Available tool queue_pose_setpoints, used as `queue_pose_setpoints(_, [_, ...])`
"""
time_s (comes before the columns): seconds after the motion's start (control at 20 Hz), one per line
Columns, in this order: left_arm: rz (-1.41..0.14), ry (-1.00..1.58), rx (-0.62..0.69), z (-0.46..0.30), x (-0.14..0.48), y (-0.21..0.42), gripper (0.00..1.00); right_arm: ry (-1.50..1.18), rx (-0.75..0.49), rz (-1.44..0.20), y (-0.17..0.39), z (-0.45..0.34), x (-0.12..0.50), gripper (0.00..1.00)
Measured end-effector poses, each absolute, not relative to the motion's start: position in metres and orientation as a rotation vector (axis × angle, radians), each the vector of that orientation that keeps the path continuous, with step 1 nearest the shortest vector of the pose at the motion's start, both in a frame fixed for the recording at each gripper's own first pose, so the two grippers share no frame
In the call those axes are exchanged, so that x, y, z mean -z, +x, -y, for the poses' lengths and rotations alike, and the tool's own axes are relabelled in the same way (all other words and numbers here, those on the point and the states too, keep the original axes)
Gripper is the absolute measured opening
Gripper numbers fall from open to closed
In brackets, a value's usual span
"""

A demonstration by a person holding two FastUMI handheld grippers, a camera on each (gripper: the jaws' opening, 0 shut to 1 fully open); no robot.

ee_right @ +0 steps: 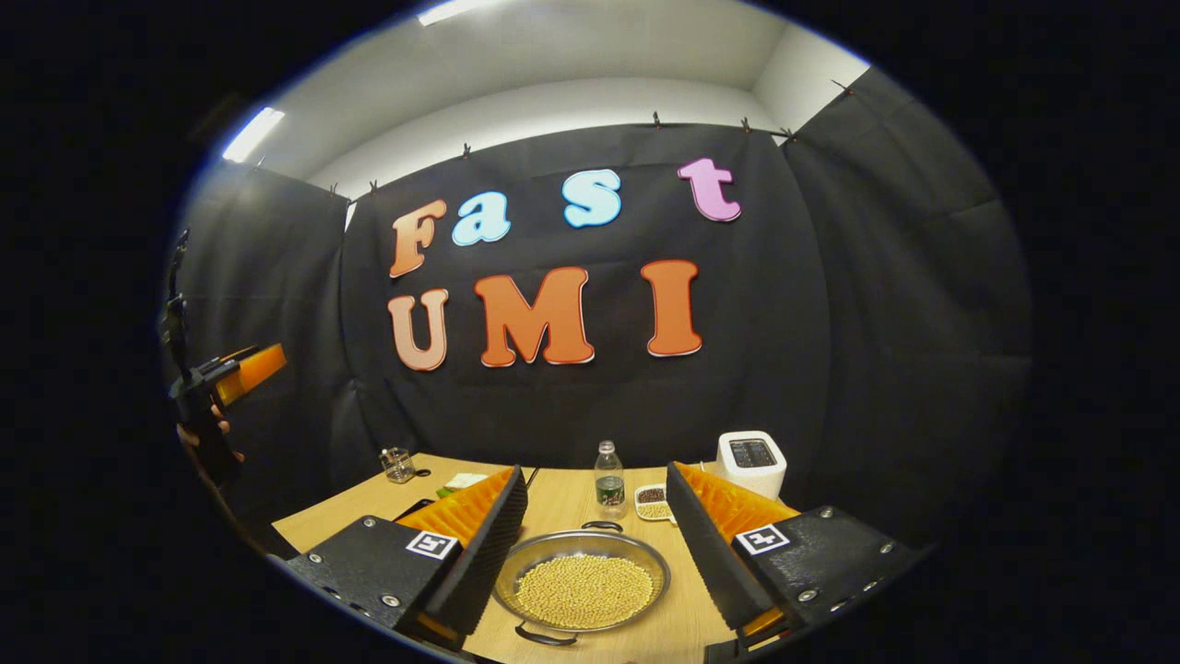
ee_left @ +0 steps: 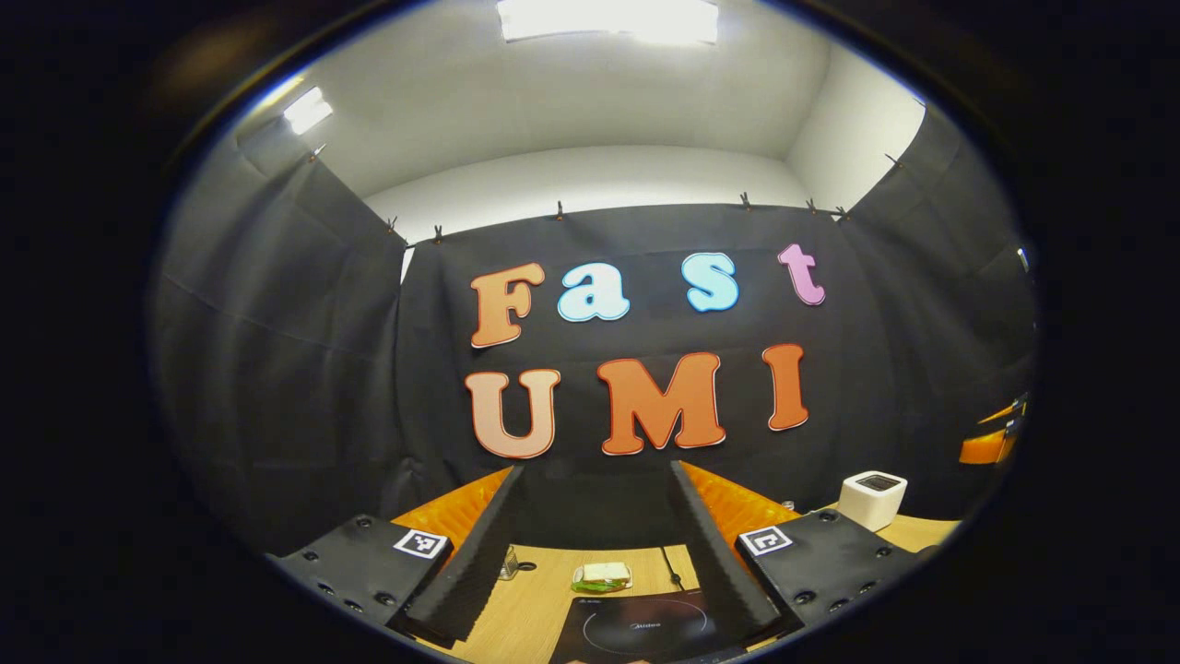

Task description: First push the handle of the pot to place it horizontally, then grasp the pot with both hands and set it on the induction cooktop.

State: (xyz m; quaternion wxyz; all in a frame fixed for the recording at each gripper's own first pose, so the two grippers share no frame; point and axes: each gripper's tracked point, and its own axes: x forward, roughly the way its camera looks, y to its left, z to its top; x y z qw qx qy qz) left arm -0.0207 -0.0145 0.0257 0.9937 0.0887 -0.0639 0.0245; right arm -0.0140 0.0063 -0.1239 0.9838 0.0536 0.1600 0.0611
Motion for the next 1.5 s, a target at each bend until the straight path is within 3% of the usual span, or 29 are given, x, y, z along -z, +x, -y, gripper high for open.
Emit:
queue_pose_setpoints(0.25, [0.102,0.168,-0.056,0.003,-0.015,-0.022,1.00,0.115,-0.164,-0.426,-0.017,-0.024,0.160,0.90])
queue_pose_setpoints(0.55, [0.077,0.161,-0.067,-0.011,-0.002,-0.015,1.00,0.130,-0.230,-0.571,-0.024,-0.050,0.212,0.74])
queue_pose_setpoints(0.85, [0.027,0.152,-0.077,-0.024,0.016,-0.010,1.00,0.171,-0.318,-0.728,-0.044,-0.083,0.264,0.53])
queue_pose_setpoints(1.2, [0.003,0.141,-0.101,-0.037,0.026,-0.009,0.99,0.200,-0.388,-0.923,-0.070,-0.121,0.318,0.17])
queue_pose_setpoints(1.3, [-0.007,0.140,-0.103,-0.039,0.029,-0.008,1.00,0.201,-0.398,-0.967,-0.078,-0.128,0.331,0.12])
queue_pose_setpoints(1.5, [-0.028,0.139,-0.109,-0.044,0.036,-0.005,0.99,0.186,-0.440,-1.042,-0.094,-0.146,0.349,0.12])
